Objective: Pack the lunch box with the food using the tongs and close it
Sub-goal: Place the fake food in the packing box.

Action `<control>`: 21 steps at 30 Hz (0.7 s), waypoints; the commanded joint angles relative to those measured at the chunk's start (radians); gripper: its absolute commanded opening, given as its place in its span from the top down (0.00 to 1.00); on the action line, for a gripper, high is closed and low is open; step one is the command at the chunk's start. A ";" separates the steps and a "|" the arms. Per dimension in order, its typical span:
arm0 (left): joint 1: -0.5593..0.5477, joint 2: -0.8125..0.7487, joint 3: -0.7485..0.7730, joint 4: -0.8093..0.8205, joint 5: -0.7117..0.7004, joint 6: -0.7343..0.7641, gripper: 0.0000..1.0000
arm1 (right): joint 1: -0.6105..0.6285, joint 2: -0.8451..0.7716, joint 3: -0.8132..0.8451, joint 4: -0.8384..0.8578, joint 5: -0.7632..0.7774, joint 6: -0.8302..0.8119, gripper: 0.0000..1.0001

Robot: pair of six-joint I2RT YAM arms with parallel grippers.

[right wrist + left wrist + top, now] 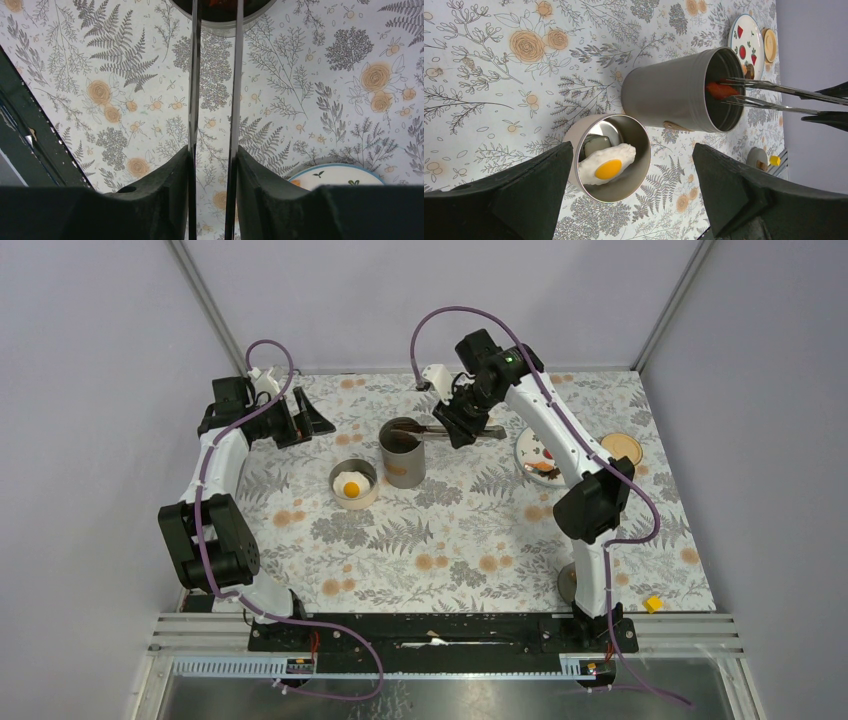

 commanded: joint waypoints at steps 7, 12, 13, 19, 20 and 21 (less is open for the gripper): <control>0.005 -0.015 -0.008 0.037 0.016 0.011 0.01 | 0.003 -0.008 0.051 0.016 0.006 0.010 0.52; 0.005 -0.015 -0.008 0.037 0.015 0.011 0.01 | 0.002 -0.021 0.073 0.015 0.022 0.004 0.53; 0.005 -0.016 -0.008 0.037 0.015 0.011 0.01 | 0.001 -0.027 0.078 0.016 0.027 0.004 0.54; 0.005 -0.016 -0.005 0.038 0.018 0.009 0.01 | -0.062 -0.065 0.106 0.018 0.018 0.014 0.52; 0.004 -0.017 -0.007 0.037 0.018 0.010 0.01 | -0.085 -0.074 0.107 0.017 0.009 0.017 0.52; 0.005 -0.018 -0.008 0.037 0.019 0.012 0.01 | -0.111 -0.083 0.105 0.016 -0.003 0.016 0.52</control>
